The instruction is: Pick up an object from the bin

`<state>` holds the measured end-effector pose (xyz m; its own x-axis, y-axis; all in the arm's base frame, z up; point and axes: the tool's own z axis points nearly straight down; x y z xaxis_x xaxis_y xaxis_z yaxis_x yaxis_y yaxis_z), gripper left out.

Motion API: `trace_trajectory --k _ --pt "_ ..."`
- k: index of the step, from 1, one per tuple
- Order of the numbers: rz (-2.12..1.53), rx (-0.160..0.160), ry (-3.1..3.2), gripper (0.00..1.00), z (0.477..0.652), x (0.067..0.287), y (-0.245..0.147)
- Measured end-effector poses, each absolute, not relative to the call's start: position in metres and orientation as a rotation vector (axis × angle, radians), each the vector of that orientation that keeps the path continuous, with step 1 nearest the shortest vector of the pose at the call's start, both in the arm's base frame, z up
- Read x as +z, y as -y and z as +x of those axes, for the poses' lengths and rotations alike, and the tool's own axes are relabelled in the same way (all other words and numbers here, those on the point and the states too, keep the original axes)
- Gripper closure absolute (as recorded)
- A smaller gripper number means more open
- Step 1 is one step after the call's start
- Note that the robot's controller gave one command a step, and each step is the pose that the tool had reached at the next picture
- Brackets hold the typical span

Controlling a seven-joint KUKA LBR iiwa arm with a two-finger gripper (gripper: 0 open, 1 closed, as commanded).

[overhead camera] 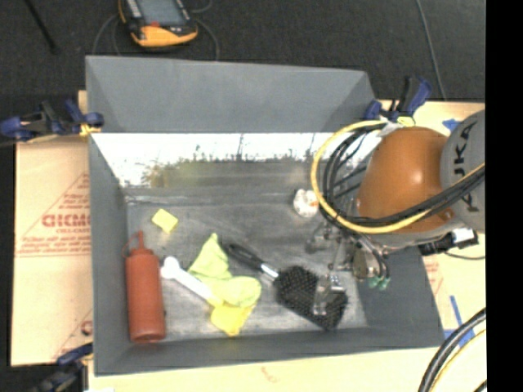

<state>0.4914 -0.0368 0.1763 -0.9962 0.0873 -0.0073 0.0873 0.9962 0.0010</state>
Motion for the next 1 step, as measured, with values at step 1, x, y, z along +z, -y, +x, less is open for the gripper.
trace_trajectory --k 1 --pt "0.532 0.001 -3.097 0.0 0.4951 0.1554 0.0474"
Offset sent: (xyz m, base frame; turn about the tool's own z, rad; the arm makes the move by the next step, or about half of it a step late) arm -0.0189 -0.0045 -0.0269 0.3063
